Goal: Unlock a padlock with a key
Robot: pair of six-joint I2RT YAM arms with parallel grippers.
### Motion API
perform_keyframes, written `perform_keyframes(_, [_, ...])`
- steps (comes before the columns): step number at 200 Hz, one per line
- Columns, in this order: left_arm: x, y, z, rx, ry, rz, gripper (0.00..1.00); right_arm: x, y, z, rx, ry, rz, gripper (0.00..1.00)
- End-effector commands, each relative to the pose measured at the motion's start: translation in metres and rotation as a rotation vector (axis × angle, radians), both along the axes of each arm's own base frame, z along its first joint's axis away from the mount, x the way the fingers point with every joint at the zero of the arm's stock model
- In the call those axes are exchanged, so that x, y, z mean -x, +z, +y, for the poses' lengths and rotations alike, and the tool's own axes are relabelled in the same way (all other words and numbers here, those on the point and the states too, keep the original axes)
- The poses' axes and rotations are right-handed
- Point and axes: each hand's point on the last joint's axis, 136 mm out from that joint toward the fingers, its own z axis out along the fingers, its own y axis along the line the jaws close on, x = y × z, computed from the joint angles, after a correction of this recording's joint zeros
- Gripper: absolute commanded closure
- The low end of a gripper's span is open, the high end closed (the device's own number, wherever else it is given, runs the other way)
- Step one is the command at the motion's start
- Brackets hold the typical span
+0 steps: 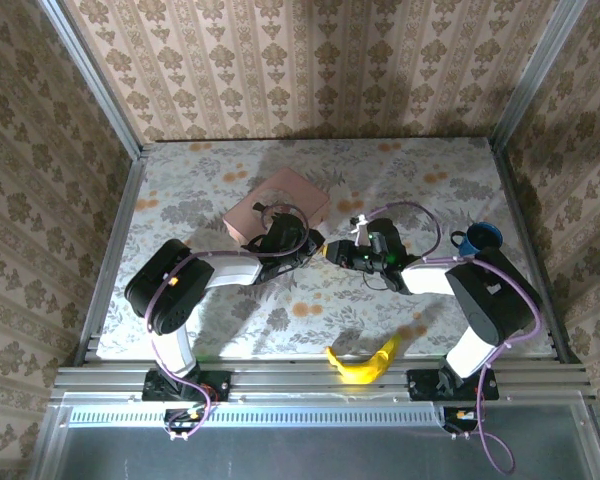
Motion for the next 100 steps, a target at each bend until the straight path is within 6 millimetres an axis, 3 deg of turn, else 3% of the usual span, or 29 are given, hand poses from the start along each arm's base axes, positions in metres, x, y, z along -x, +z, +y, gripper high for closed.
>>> perform_keyframes(1, [0.07,-0.053,-0.009,0.007,-0.125,0.325,1.0,-0.003,0.004,0.007,-0.027,0.01,-0.016,0.73])
perform_keyframes(22, [0.07,-0.053,-0.009,0.006,-0.126,0.324,1.0,-0.003,0.0,0.008,-0.027,0.009,-0.009,0.74])
perform_keyframes(74, [0.07,-0.053,-0.011,0.006,-0.138,0.321,1.0,-0.009,-0.002,0.011,-0.032,0.004,-0.01,1.0])
perform_keyframes(100, [0.072,-0.052,-0.016,0.003,-0.157,0.321,1.0,-0.018,0.0,0.018,-0.063,0.008,-0.02,1.0])
